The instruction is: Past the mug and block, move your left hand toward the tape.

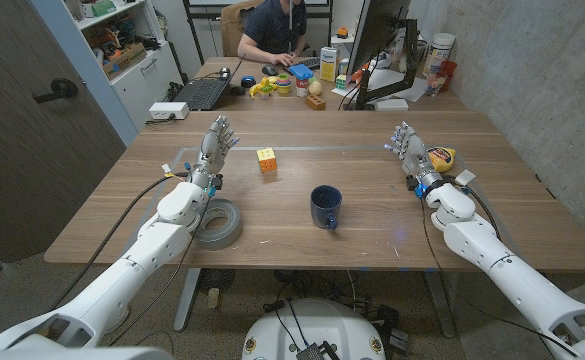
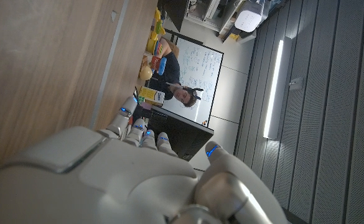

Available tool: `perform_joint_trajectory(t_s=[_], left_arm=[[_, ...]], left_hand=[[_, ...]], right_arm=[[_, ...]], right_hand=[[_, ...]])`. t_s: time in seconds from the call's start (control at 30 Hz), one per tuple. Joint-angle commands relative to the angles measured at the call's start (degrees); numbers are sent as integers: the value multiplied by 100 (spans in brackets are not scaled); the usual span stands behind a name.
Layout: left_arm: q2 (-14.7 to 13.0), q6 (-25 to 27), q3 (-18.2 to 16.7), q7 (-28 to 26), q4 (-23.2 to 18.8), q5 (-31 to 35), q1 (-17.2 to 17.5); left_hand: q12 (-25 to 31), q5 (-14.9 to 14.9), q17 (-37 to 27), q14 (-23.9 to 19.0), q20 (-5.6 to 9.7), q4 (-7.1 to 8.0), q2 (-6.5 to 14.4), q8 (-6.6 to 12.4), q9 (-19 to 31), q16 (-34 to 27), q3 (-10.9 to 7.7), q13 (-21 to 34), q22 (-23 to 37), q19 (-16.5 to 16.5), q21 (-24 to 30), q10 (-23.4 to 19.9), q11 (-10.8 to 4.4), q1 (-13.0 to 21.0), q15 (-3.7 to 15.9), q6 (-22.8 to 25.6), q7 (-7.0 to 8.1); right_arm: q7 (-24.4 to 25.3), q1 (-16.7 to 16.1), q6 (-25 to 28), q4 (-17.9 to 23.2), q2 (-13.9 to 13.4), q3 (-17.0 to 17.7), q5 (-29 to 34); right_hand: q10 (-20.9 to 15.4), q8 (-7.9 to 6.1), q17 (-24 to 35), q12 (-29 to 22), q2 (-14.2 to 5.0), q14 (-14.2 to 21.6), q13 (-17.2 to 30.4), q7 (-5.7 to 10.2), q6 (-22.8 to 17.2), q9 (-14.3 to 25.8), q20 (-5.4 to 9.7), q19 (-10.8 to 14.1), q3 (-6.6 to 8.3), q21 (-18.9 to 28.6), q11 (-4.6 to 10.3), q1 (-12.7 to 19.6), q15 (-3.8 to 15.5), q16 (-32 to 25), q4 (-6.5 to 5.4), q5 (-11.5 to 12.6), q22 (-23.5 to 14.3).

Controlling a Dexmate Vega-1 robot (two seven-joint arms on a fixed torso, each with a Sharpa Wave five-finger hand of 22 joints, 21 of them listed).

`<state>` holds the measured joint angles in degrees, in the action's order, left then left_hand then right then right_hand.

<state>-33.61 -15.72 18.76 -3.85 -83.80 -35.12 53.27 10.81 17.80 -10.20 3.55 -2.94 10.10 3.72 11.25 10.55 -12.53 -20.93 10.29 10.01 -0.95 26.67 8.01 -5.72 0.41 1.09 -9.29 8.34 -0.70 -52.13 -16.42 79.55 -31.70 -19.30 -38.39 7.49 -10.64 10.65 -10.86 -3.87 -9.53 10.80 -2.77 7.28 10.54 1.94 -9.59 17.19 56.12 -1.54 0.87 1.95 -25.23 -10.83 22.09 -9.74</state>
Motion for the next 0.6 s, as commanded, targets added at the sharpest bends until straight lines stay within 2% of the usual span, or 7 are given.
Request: perform_joint_trajectory(t_s=[0.03,0.1,0.17,0.27,0.6], left_arm=[[-689,678,-81,-201,-804,326,164],[-979,939,-70,-133,-1055,464,142],[-1074,1047,-77,-123,-1158,502,139],[-1411,1333,-136,-116,-1546,646,161],[-2048,1565,-318,-24,-2234,1035,312]], left_hand=[[20,24,-15,10,-130,-85,260,36,8,-13,72,17,17,1,-81,-36,-65,77,-55,67,292],[23,25,-14,15,-153,-121,198,38,8,-5,94,19,14,1,-110,-60,-93,106,-63,101,383],[22,25,-14,26,-152,-138,166,38,8,2,105,20,13,-2,-123,-65,-99,119,-73,111,403],[24,27,-14,30,-156,-159,131,36,8,6,118,21,12,-6,-141,-79,-115,136,-80,123,418],[16,35,-14,67,-161,-208,58,24,10,27,145,25,10,-26,-195,-84,-128,183,-71,124,434]], right_arm=[[119,-239,-75,245,-92,107,-18],[166,-323,-97,327,-117,133,-11],[189,-355,-104,358,-128,141,-1],[291,-487,-128,473,-153,189,3],[466,-735,-260,661,-174,290,40]], right_hand=[[-33,-48,15,-36,-658,-605,25,10,-30,28,449,-1180,53,-36,0,-2,70,-10,6,44,-12],[-33,-48,14,-35,-659,-602,25,9,-33,28,453,-1178,54,-40,-4,-1,69,-9,6,45,-12],[-35,-48,14,-35,-659,-599,25,11,-35,28,456,-1171,55,-42,0,0,70,-8,6,46,-12],[-40,-49,13,-36,-659,-596,25,10,-40,28,455,-1167,57,-49,2,1,71,-6,6,47,-12],[-51,-47,12,-35,-659,-586,24,11,-47,28,454,-1151,61,-68,-2,3,76,1,6,50,-12]])
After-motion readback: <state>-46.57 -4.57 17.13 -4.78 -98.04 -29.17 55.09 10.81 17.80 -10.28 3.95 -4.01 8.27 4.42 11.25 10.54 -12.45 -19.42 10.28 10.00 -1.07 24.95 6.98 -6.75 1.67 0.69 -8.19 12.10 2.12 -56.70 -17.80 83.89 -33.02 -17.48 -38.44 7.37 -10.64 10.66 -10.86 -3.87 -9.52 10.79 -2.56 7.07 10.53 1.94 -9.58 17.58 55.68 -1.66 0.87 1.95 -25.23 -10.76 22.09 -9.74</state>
